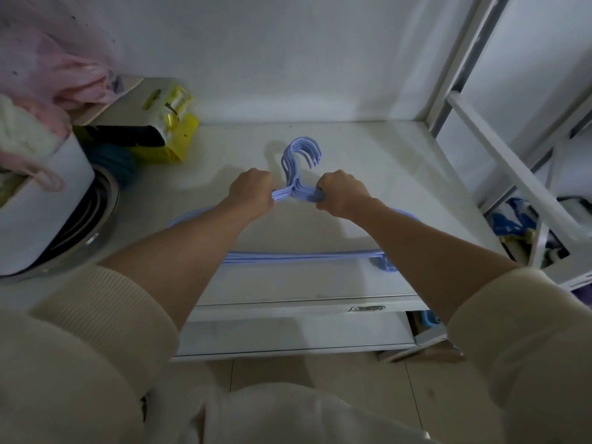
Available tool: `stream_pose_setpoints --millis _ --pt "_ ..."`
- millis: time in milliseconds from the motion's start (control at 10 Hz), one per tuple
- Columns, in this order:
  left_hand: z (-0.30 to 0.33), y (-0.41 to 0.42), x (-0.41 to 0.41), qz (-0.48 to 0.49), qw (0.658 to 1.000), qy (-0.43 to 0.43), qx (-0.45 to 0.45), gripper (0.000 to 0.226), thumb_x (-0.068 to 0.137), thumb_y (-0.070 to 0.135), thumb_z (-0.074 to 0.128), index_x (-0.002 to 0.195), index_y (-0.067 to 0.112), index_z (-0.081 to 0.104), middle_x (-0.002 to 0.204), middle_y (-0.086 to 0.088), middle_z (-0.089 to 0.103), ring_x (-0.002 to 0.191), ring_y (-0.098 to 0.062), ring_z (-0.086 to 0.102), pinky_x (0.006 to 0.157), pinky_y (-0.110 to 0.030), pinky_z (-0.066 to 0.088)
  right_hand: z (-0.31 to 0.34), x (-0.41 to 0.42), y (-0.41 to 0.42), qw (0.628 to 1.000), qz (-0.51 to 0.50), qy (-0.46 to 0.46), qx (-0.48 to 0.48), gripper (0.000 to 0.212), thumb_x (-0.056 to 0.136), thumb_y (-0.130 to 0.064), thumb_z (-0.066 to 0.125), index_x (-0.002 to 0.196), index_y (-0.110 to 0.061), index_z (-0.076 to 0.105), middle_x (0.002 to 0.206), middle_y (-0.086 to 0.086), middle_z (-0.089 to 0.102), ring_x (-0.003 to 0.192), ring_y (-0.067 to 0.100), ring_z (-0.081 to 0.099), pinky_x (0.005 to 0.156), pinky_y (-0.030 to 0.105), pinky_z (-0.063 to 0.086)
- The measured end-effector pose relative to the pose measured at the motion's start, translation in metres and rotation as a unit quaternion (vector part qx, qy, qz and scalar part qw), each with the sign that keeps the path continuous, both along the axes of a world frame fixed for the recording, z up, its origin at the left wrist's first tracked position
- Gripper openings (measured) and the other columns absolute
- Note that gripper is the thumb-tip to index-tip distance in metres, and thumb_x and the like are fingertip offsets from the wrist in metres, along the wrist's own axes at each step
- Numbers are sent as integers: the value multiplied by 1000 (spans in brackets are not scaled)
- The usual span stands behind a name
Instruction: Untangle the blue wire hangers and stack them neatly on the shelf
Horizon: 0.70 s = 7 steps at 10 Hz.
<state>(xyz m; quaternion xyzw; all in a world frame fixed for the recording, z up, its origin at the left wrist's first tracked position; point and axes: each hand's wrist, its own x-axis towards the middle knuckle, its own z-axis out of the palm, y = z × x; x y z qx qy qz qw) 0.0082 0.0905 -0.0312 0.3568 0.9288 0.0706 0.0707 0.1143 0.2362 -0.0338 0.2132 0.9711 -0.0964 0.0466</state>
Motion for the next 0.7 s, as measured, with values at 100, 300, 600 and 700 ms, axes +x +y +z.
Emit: stream_pose_setpoints --millis 100,300,600,700 --pt "-5 -1 -4 5 1000 7 -26 23 79 13 67 100 4 71 102 -24 65 94 -41 64 72 -38 49 -3 -4 -2 1000 0 -11 11 31 86 -23 61 115 -13 64 116 15 63 106 36 62 77 35 44" --pt "-13 -4 -4 5 999 10 -40 27 80 13 65 105 4 68 108 -24 63 100 -42 62 76 -41 49 -9 -7 -8 998 11 -44 42 35 87 -26 59 121 -17 60 120 12 61 110 34 61 86 36 47" --pt "-3 -8 0 -19 1000 -4 -18 13 78 19 62 78 8 68 82 -18 60 85 -39 62 63 -34 42 5 -3 -11 999 -4 -39 12 34 84 -33 62 115 -20 65 120 9 62 109 32 61 86 35 47" --pt "2 -4 2 -28 999 -19 -6 24 79 34 62 82 11 70 88 -13 66 89 -35 63 66 -33 45 14 -5 -13 1000 -12 -6 -10 32 80 -40 64 110 -27 66 123 4 62 112 29 61 87 34 46"
